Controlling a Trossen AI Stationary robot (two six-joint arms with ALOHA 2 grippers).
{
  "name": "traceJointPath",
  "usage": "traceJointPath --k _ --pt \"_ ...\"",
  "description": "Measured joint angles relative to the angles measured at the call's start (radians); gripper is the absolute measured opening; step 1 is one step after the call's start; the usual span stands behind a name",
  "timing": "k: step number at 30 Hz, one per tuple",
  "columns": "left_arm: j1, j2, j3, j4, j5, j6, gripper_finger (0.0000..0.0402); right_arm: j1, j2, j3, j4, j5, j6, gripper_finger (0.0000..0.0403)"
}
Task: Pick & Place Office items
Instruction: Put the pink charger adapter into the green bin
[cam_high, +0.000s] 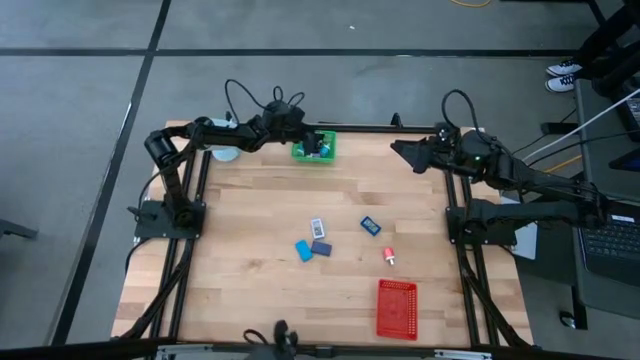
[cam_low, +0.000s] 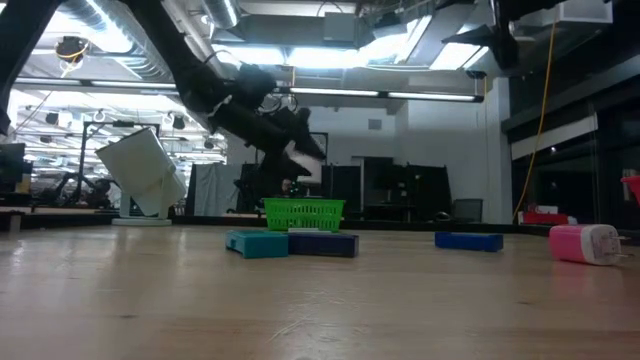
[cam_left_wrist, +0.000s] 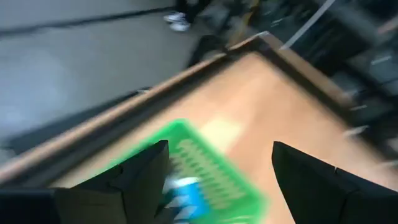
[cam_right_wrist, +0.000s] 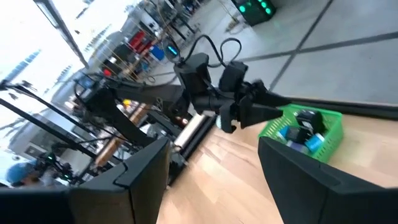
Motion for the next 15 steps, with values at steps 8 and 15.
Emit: traceJointPath --k 8,15 --pt "-0.164 -0.072 0.001 0.097 0.145 -0.17 0.0267 0.0 0.0 0.0 0.103 0.013 -0.033 0.0251" --pt "-0.33 -0.105 0.001 0.031 0.238 -0.229 0.0267 0.0 0.0 0.0 0.128 0.083 -0.026 0.0251"
